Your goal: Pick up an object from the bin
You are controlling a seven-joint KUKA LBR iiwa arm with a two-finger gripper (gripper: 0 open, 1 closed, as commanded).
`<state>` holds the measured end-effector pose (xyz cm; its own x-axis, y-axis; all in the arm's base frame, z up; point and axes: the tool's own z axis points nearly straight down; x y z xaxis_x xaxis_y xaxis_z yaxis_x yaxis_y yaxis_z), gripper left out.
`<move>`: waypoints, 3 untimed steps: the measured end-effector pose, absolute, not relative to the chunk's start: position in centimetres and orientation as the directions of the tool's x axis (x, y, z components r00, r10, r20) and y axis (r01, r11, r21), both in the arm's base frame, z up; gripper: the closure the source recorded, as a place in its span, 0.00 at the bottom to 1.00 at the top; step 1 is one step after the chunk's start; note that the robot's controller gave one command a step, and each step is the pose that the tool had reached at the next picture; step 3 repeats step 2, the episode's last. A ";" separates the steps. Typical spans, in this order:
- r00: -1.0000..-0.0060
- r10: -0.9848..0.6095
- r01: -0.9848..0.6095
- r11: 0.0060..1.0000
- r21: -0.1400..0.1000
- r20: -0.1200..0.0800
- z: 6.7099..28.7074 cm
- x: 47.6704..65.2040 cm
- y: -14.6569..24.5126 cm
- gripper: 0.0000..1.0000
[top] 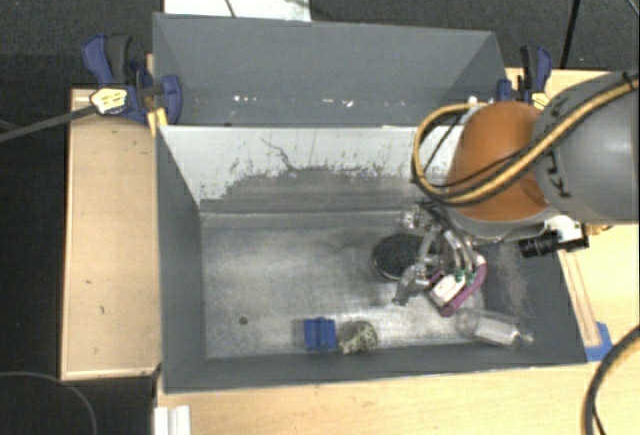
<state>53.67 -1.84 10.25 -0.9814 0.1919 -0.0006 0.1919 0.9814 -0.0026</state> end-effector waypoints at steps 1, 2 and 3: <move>-0.982 0.188 0.188 0.982 0.000 0.002 10.1 53.7 -1.4 1.00; -0.991 0.133 0.133 0.991 0.000 -0.010 24.9 53.3 -2.5 1.00; -0.991 0.133 0.133 0.991 0.000 -0.010 24.9 53.3 -2.5 1.00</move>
Offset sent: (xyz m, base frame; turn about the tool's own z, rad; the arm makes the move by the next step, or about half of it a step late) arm 0.0000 0.0000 0.0000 0.0000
